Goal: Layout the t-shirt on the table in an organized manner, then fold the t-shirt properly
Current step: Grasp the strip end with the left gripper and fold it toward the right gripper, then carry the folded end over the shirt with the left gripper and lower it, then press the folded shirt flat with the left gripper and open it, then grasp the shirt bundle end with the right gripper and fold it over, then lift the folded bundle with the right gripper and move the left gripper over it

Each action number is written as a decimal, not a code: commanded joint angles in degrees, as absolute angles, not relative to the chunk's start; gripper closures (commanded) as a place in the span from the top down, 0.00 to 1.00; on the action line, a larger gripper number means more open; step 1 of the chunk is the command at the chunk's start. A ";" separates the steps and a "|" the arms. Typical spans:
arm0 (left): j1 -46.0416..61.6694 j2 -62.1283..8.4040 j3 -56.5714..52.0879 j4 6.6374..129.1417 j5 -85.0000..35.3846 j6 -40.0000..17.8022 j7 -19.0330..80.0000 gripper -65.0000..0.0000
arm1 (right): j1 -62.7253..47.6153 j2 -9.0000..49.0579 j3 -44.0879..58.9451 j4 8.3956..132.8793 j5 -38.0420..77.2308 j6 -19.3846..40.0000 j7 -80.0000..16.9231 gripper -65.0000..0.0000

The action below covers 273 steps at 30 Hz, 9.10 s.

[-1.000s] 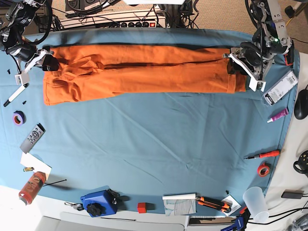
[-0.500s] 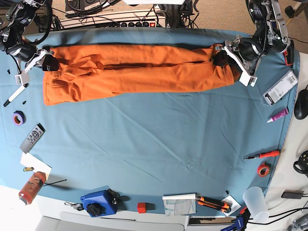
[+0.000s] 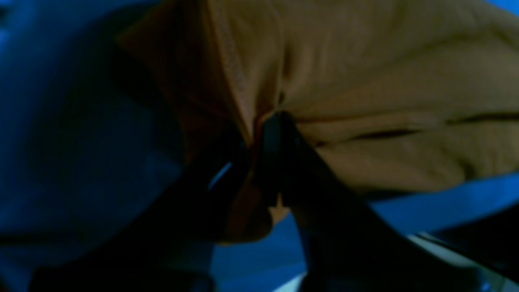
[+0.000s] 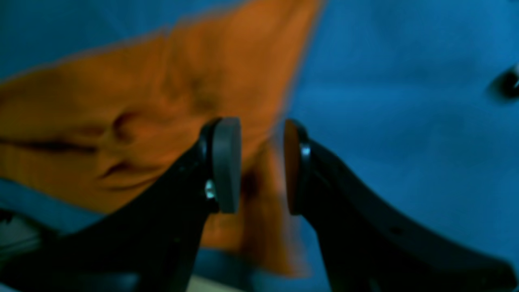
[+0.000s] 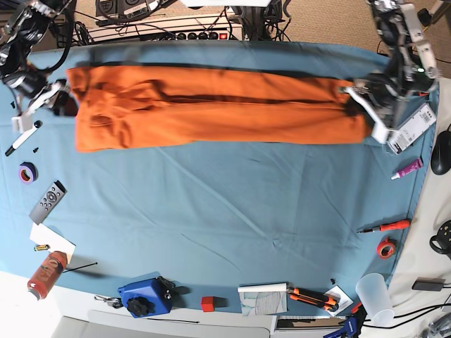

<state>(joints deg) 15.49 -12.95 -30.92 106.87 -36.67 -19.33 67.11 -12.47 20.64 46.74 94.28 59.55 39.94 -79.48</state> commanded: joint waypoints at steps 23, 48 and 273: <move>24.99 -23.33 -35.75 127.46 -54.22 -31.51 70.19 0.00 | -7.44 21.74 49.56 95.20 60.62 40.00 -76.44 0.29; 15.46 -13.63 5.85 130.80 -24.62 -22.22 60.55 0.00 | -7.44 21.43 49.56 95.20 60.40 40.00 -76.42 0.29; 18.41 -7.03 -8.54 126.23 -8.91 -7.57 62.98 0.00 | -6.61 8.45 -4.93 118.08 45.93 35.62 -67.44 0.30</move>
<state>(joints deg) 18.55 -6.87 -8.38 125.10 -9.02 -7.55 64.03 -7.35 8.40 -5.02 117.12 44.84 35.35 -68.75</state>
